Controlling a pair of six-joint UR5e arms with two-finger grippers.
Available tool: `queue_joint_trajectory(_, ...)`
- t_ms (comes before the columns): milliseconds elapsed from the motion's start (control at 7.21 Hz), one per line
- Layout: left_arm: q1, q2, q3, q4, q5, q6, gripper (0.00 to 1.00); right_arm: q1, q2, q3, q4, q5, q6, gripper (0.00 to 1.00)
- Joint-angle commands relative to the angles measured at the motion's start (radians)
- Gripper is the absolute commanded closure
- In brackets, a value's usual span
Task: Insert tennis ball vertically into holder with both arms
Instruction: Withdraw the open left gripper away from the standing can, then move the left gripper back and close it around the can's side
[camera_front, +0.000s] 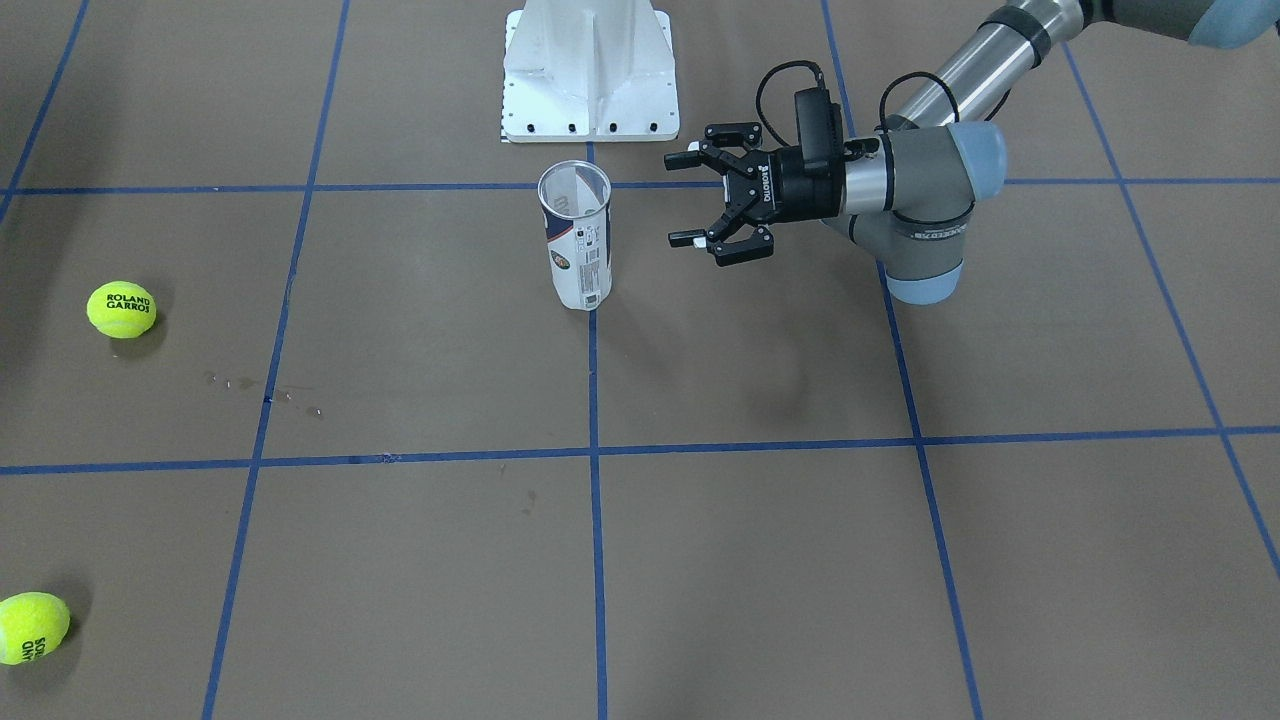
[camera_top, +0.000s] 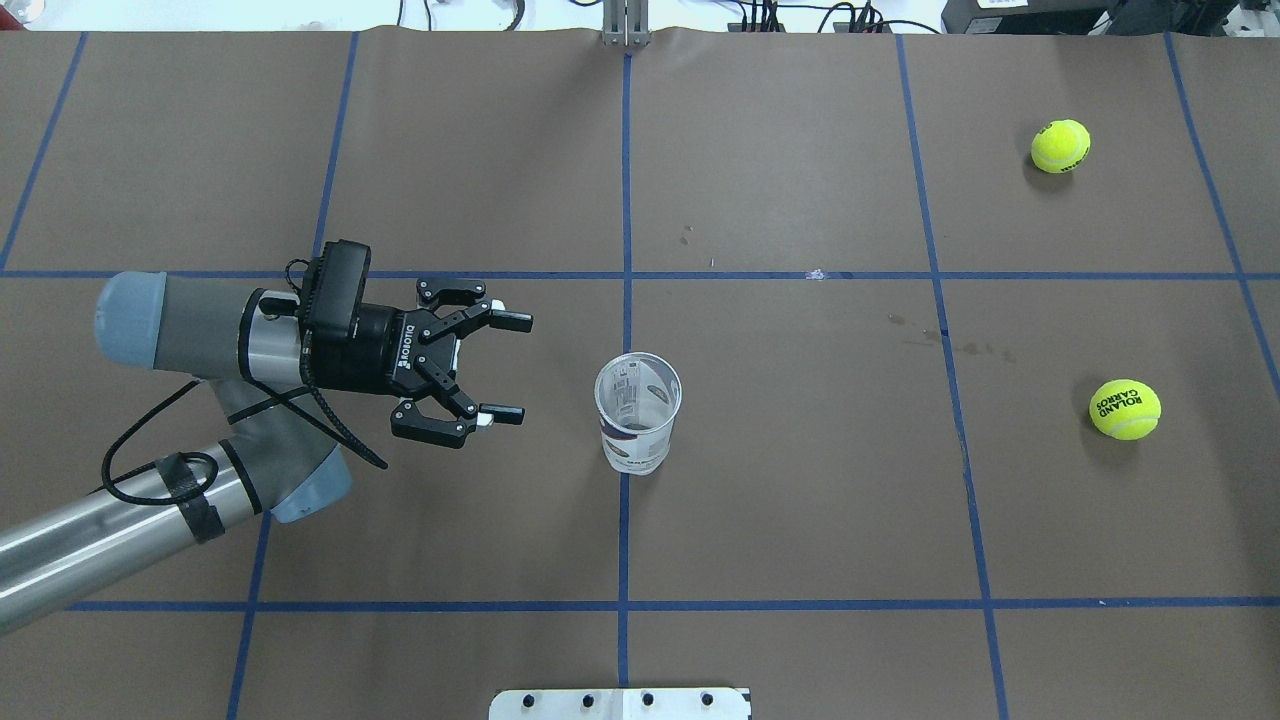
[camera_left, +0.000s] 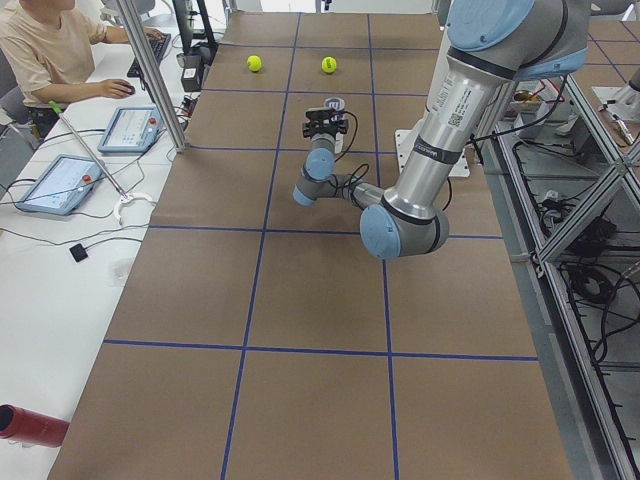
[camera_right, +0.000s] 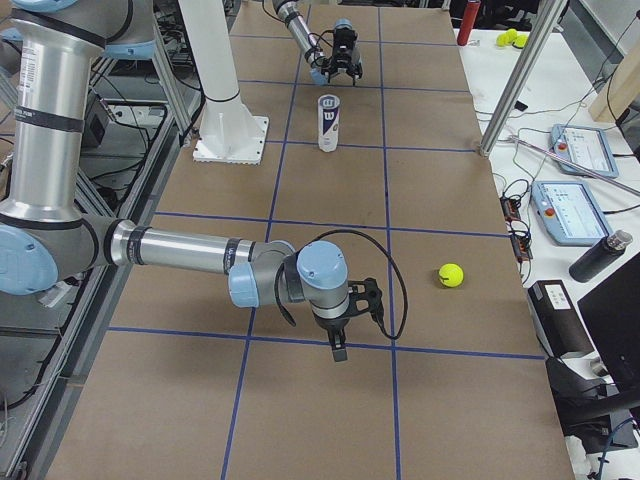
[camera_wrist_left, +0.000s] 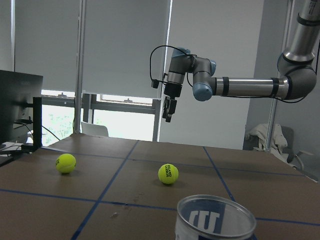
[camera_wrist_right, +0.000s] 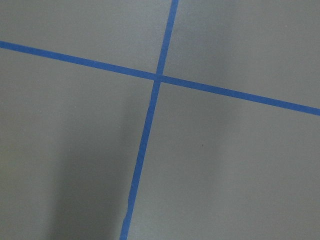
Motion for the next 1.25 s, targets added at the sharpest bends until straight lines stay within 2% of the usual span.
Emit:
queue_joint_trajectory(0,0.007,-0.009,-0.026,0.078,-0.024,0.010,0.04,0.000,-0.002,0.000,0.000,0.000,0.000,0.00)
queue_joint_trajectory(555,0.004,-0.011,-0.026,0.133,0.001,0.140,0.02,0.000,-0.004,-0.002,0.000,0.000,0.001,0.00)
queue_joint_trajectory(832,0.010,-0.014,-0.035,0.179,0.053,0.176,0.02,0.000,-0.004,-0.002,0.000,0.000,0.000,0.00)
queue_joint_trajectory(1109,0.068,-0.013,-0.035,0.190,0.132,0.229,0.01,0.000,-0.004,-0.002,0.000,0.000,0.001,0.00)
